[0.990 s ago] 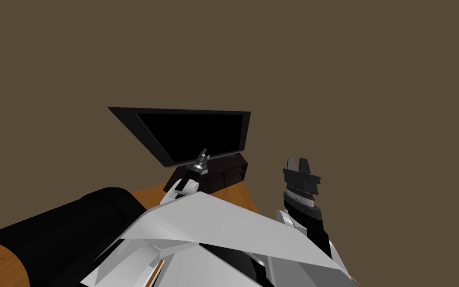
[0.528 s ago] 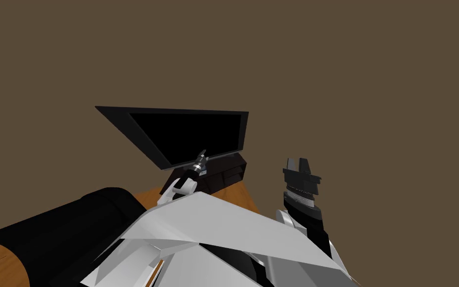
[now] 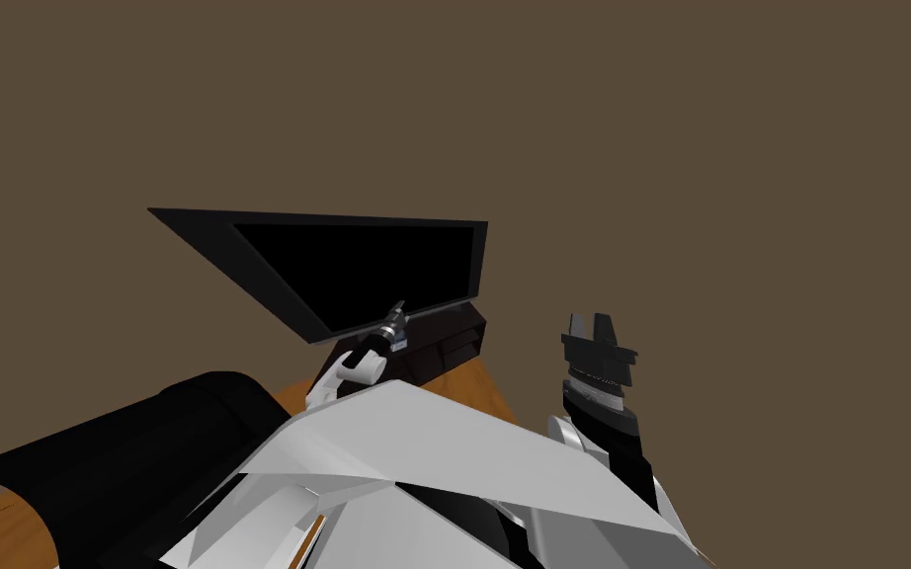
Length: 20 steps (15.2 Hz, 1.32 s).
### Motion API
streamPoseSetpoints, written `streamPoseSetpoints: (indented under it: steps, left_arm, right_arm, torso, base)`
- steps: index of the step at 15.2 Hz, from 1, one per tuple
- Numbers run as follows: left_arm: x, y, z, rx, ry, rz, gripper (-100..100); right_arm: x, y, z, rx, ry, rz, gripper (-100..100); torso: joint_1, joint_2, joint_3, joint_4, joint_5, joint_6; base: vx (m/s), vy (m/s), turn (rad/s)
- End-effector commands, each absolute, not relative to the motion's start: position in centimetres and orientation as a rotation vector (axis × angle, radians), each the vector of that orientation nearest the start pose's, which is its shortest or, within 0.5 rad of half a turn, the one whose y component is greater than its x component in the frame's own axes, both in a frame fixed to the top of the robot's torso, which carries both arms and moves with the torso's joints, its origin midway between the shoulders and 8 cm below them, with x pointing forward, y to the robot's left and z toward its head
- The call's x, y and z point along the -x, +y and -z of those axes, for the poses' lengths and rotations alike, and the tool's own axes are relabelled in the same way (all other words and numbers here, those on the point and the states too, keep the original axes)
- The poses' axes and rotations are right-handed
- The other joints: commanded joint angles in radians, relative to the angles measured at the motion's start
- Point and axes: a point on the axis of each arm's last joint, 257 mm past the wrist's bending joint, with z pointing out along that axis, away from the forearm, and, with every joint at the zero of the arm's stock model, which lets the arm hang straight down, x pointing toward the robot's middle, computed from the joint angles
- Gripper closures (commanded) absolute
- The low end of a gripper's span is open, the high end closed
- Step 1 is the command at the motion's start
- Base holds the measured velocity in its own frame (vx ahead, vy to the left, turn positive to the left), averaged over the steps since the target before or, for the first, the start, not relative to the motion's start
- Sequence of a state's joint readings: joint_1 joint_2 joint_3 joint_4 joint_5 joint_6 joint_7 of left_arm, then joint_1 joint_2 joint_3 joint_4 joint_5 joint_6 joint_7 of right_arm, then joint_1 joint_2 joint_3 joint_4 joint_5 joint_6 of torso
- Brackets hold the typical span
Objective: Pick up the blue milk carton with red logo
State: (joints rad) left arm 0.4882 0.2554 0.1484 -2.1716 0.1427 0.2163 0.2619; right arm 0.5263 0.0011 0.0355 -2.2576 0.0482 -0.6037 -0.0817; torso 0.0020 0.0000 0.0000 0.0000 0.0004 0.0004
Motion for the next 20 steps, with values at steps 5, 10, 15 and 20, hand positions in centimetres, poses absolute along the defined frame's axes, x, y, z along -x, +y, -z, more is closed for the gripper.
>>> streamPoseSetpoints:
  steps: [5,10,15,20]
  left_arm:
    - [-40.0,39.8,19.7,1.505,1.095,1.039,-100]
    - [-39.0,42.4,21.7,1.628,1.085,0.972,-100]
    - [-38.1,43.8,23.5,1.723,1.088,0.912,-100]
    - [-36.8,45.0,25.4,1.825,1.088,0.843,-100]
  right_arm:
    - [-33.1,-26.2,-2.5,-0.615,0.583,-1.391,0]
    - [-33.1,-26.2,-2.5,-0.615,0.583,-1.391,0]
    - [-33.1,-26.2,-2.5,-0.615,0.583,-1.391,0]
    - [-33.1,-26.2,-2.5,-0.615,0.583,-1.391,0]
  torso:
    - [0.000,0.000,0.000,0.000,0.000,0.000]
    - [0.001,0.000,0.000,0.000,0.000,-0.001]
    - [0.000,0.000,0.000,0.000,0.000,0.000]
    - [0.001,0.000,0.000,0.000,0.000,0.000]
  base:
    - [-0.008,0.024,-0.099]
    - [-0.011,0.034,-0.131]
    - [-0.010,0.027,-0.112]
    - [-0.010,0.027,-0.089]
